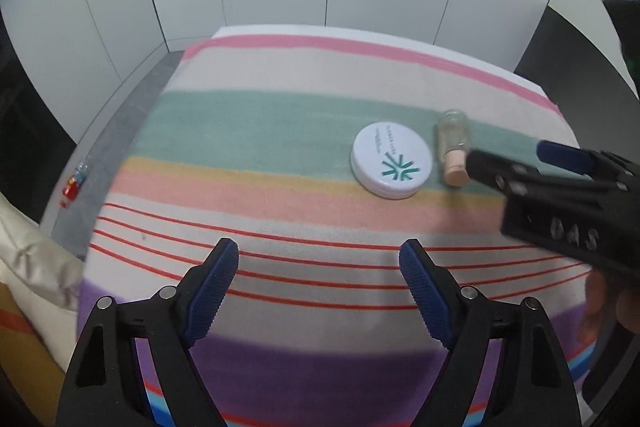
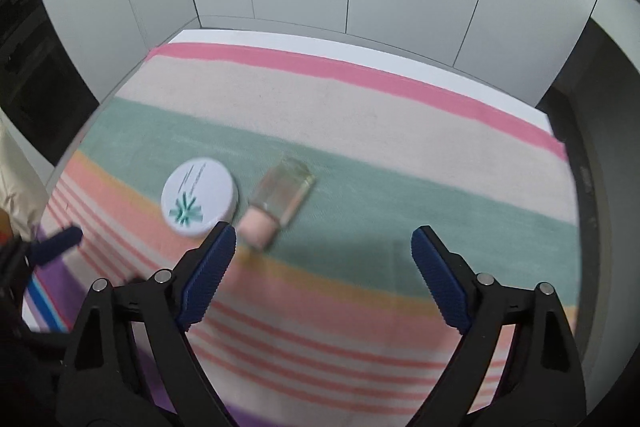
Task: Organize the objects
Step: 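Grasp the white round compact with the left tool while the right tool grasps the glass bottle, then carry the white compact and glass bottle with both tools over the cardboard box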
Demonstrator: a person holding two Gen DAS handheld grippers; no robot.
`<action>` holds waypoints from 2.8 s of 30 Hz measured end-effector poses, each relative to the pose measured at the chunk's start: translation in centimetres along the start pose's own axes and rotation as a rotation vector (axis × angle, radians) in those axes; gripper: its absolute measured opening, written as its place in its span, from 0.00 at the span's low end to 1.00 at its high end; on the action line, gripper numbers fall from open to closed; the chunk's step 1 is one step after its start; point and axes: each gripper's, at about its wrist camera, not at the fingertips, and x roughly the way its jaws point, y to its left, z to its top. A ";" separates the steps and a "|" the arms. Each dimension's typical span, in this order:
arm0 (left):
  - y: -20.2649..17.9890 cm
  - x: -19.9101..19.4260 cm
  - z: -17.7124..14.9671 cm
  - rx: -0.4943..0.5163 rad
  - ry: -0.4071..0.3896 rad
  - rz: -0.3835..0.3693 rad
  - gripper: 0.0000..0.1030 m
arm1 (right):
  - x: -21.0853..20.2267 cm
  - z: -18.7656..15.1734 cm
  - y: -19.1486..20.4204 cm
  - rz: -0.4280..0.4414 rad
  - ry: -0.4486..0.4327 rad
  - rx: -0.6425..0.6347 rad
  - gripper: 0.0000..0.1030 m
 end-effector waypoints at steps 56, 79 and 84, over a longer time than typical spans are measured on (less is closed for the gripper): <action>-7.4 1.2 1.2 0.029 -0.034 -0.029 0.81 | -4.0 -5.2 -6.9 -0.055 0.041 0.049 0.28; -6.7 -6.4 1.0 0.038 -0.059 -0.065 0.57 | -10.6 -4.6 -5.7 -0.038 0.027 0.065 0.28; -5.4 -12.1 0.0 0.031 -0.090 -0.067 0.57 | -16.3 -5.2 -3.9 -0.031 0.011 0.003 0.28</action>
